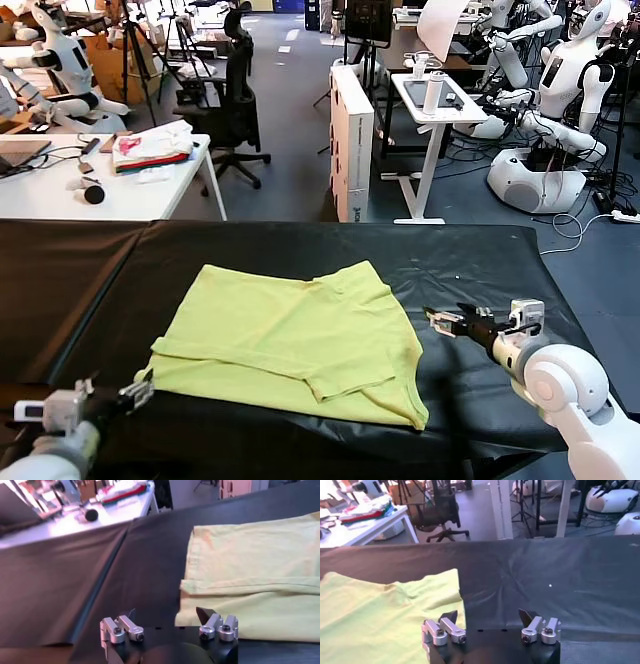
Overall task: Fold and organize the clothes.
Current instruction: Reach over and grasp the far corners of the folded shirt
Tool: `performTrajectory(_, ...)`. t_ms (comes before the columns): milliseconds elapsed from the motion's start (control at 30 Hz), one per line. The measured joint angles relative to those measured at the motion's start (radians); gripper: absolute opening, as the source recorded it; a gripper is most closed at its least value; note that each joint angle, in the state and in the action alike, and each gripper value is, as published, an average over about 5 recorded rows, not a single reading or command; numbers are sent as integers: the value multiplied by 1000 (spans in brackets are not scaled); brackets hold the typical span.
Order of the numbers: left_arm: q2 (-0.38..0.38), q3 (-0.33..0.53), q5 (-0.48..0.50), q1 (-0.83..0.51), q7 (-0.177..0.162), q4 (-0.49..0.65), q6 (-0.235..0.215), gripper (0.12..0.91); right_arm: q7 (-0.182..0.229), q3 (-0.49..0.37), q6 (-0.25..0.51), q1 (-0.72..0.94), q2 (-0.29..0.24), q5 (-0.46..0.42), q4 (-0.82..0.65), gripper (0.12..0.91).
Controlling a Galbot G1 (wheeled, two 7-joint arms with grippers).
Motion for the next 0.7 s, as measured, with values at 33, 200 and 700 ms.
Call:
performTrajectory(33,8,5,-20,-23,3,9,-7,907,6,-11,0,8,5,-12,-4,907)
performTrajectory(200,62,45,-112,-160,50,82,-59,907,15,-78,0,53,36,-52,-24,907)
performTrajectory(700,138,314,-166,-577,196,458,-79,907,-43,-286,0,295,93,-93,-189,907)
